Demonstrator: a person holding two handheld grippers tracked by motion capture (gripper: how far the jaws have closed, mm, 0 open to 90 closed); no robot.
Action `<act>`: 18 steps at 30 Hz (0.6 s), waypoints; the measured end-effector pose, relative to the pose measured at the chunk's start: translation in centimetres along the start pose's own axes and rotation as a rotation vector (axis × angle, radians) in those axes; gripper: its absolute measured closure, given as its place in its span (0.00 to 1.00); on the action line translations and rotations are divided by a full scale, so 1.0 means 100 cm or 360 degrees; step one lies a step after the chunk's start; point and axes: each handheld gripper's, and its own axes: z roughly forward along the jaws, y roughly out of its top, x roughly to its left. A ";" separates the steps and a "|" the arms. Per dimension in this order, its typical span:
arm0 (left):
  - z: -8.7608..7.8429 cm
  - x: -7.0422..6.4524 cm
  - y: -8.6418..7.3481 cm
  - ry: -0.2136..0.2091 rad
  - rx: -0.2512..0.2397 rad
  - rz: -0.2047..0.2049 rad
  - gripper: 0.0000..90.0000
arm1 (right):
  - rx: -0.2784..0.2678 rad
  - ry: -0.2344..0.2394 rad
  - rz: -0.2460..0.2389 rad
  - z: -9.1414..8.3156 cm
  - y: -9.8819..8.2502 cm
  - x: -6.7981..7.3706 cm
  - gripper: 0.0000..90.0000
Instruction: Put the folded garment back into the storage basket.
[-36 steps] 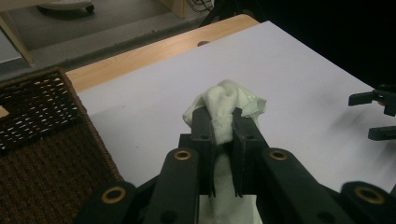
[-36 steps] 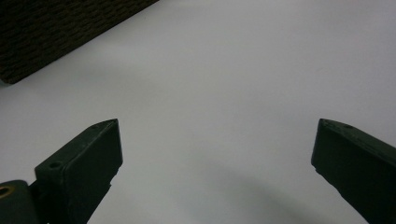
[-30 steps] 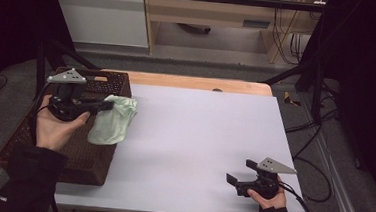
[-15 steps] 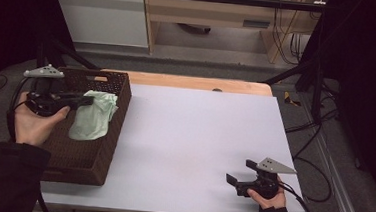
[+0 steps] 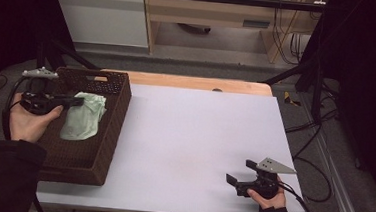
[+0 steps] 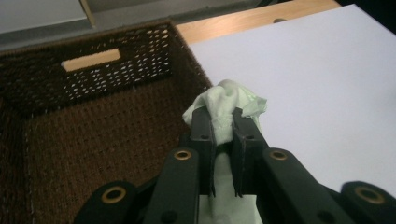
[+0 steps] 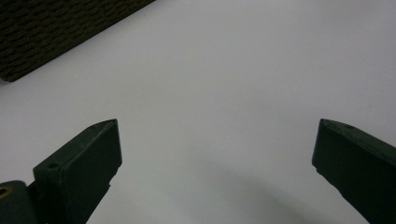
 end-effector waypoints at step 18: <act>0.041 0.030 -0.026 -0.0001 0.0160 -0.0117 0.90 | 0.0002 -0.0003 -0.0005 0.001 0.000 0.000 0.03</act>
